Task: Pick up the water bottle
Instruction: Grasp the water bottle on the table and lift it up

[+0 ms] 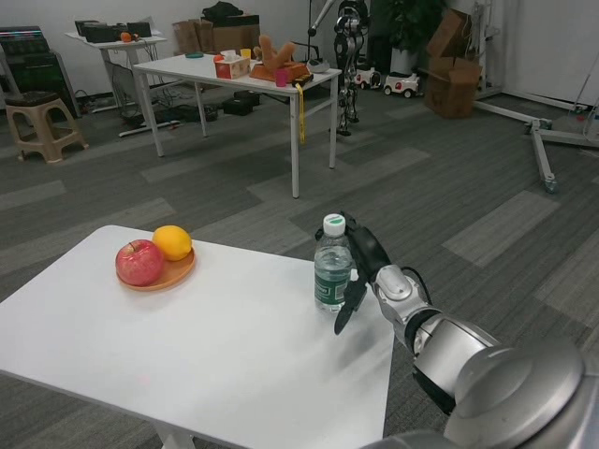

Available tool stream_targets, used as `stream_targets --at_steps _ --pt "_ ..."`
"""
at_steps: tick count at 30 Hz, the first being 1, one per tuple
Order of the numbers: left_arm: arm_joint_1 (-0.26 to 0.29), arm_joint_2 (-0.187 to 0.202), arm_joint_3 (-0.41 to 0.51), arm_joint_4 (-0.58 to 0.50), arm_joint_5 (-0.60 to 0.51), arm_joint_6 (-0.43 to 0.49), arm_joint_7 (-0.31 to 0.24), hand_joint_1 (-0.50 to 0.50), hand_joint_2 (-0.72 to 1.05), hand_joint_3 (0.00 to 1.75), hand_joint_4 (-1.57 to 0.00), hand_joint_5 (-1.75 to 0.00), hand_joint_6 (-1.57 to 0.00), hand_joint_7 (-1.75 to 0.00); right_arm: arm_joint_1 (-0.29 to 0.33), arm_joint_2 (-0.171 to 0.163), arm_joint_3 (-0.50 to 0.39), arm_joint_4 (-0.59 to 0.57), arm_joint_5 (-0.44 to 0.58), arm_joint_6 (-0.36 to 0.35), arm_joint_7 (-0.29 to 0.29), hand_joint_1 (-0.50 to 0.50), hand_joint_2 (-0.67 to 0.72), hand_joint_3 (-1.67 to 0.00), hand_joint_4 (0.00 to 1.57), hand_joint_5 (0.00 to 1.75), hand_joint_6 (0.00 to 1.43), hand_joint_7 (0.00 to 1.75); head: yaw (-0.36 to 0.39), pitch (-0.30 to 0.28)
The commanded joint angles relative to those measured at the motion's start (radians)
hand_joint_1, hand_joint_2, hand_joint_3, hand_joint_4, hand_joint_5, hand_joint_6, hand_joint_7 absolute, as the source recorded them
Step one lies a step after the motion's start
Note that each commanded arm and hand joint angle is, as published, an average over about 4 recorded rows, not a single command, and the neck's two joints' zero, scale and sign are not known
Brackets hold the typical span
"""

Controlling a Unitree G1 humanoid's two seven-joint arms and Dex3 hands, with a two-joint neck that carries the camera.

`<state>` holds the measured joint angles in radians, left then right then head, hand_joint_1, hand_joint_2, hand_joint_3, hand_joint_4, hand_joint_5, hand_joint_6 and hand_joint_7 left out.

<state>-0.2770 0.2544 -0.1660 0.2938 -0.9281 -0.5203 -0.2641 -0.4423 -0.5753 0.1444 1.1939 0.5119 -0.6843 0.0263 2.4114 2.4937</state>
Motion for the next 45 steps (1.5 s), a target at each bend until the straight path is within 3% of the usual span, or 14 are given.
stream_targets --at_steps 1,6,10,19,23,26,27,30,36,40,45 --pt "0.004 0.005 0.002 -0.005 0.000 -0.006 -0.001 -0.48 -0.72 0.09 0.00 0.00 0.00 0.00 0.043 0.013 -0.021 -0.033 0.001 0.001 0.010 -0.46 0.53 0.00 0.14 1.55 0.14 1.68 0.001 0.000" --pt "0.004 0.005 0.001 -0.005 0.000 -0.006 -0.001 -0.48 -0.72 0.07 0.00 0.00 0.00 0.00 0.097 0.026 -0.043 -0.075 0.001 0.000 0.022 -0.44 0.53 0.00 0.14 1.55 0.11 1.68 0.003 -0.001" --pt "0.004 0.005 -0.002 -0.005 0.000 -0.005 -0.001 -0.48 -0.72 0.09 0.00 0.00 0.00 0.00 0.146 0.037 -0.061 -0.123 0.002 0.000 0.034 -0.43 0.53 0.00 0.13 1.65 0.09 1.68 0.004 -0.005" --pt "0.004 0.005 -0.003 -0.007 0.000 -0.005 0.000 -0.48 -0.72 0.07 0.00 0.00 0.00 0.00 0.241 0.059 -0.118 -0.215 0.000 -0.001 0.046 -0.42 0.53 0.00 0.10 1.60 0.02 1.68 0.004 -0.008" --pt "0.002 0.006 -0.004 -0.003 0.000 -0.004 0.000 -0.48 -0.72 0.09 0.00 0.00 0.00 0.00 0.249 0.068 -0.133 -0.218 0.001 -0.001 0.047 -0.42 0.53 0.00 0.03 1.21 0.00 1.29 0.001 -0.009" --pt "-0.002 0.006 -0.008 0.000 0.000 -0.004 -0.001 -0.48 -0.72 0.07 0.00 0.00 0.00 0.00 0.242 0.073 -0.141 -0.205 0.002 -0.001 0.048 -0.42 0.57 0.00 0.01 0.70 0.00 0.99 0.001 -0.012" --pt "-0.003 0.006 -0.010 0.000 0.000 -0.004 -0.001 -0.48 -0.72 0.07 0.00 0.00 0.00 0.00 0.237 0.074 -0.141 -0.199 0.002 -0.001 0.049 -0.42 0.57 0.00 0.00 0.46 0.00 0.86 0.002 -0.012" --pt "-0.003 0.006 -0.010 -0.001 0.000 -0.004 -0.001 -0.48 -0.72 0.09 0.00 0.00 0.00 0.00 0.221 0.073 -0.134 -0.190 0.002 -0.001 0.050 -0.42 0.53 0.00 0.00 0.10 0.00 0.66 0.004 -0.016" --pt "-0.001 0.004 -0.007 0.000 0.000 -0.005 -0.001 -0.48 -0.72 0.09 0.00 0.00 0.00 0.00 0.192 0.073 -0.114 -0.173 0.002 -0.001 0.049 -0.42 0.55 0.00 0.00 0.00 0.00 0.42 0.006 -0.015" --pt "-0.001 0.003 -0.006 -0.001 0.000 -0.005 -0.001 -0.48 -0.72 0.07 0.00 0.00 0.00 0.00 0.171 0.073 -0.094 -0.154 0.002 -0.001 0.048 -0.42 0.60 0.00 0.00 0.00 0.00 0.35 0.006 -0.019" --pt "-0.001 0.003 -0.006 0.000 0.000 -0.006 -0.002 -0.48 -0.72 0.00 0.00 0.00 0.00 0.00 0.144 0.070 -0.063 -0.135 0.002 0.000 0.042 -0.42 0.60 0.00 0.00 0.00 0.00 0.38 0.011 -0.019"
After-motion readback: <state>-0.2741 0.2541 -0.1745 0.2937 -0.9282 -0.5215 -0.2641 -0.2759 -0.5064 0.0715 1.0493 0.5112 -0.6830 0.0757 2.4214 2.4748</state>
